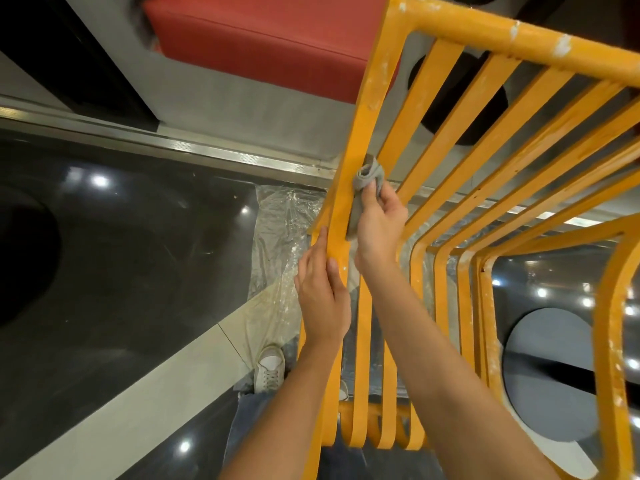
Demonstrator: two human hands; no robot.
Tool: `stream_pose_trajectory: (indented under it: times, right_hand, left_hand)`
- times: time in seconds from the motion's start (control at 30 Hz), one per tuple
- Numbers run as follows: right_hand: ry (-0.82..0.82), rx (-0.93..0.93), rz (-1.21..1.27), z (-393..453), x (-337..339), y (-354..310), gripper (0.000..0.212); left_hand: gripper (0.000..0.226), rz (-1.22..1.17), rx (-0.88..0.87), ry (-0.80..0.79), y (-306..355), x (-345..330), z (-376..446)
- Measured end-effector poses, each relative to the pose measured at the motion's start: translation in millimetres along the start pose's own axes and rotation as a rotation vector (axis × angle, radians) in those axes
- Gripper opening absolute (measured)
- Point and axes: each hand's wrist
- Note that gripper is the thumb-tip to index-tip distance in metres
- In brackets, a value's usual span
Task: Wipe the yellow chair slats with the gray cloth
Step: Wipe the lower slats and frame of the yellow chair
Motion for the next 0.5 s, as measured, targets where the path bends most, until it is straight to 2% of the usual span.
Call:
stream_pose_trajectory:
  times: [0.13, 0.23, 0.3, 0.4, 0.5]
  right_hand:
    - [0.043, 0.074, 0.067, 19, -8, -29, 0.02]
    - [-0.02, 0.099, 0.082, 3, 9, -28, 0.02]
    - [-0.046, -0.001, 0.145, -5, 28, -28, 0.02]
    - [-0.076, -0.168, 0.258, -11, 54, -37, 0.018]
    - [-0.115, -0.263, 0.197, -22, 71, -45, 0.011]
  left_hand:
    - [0.044, 0.03, 0.001, 0.004, -3, -1, 2]
    - [0.044, 0.013, -0.011, 0.003, -3, 0, 1]
    - [0.043, -0.025, -0.009, 0.006, -3, 1, 1]
    - [0.04, -0.185, 0.085, 0.013, 2, 5, 1]
    - [0.037, -0.426, 0.128, 0.037, 24, 20, 3]
Point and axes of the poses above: each hand's wrist, its own z-axis towards the middle knuckle, its own x-axis out of the back of the hand, y = z × x, and after that the axes turned 11 degrees about -z, right-handed
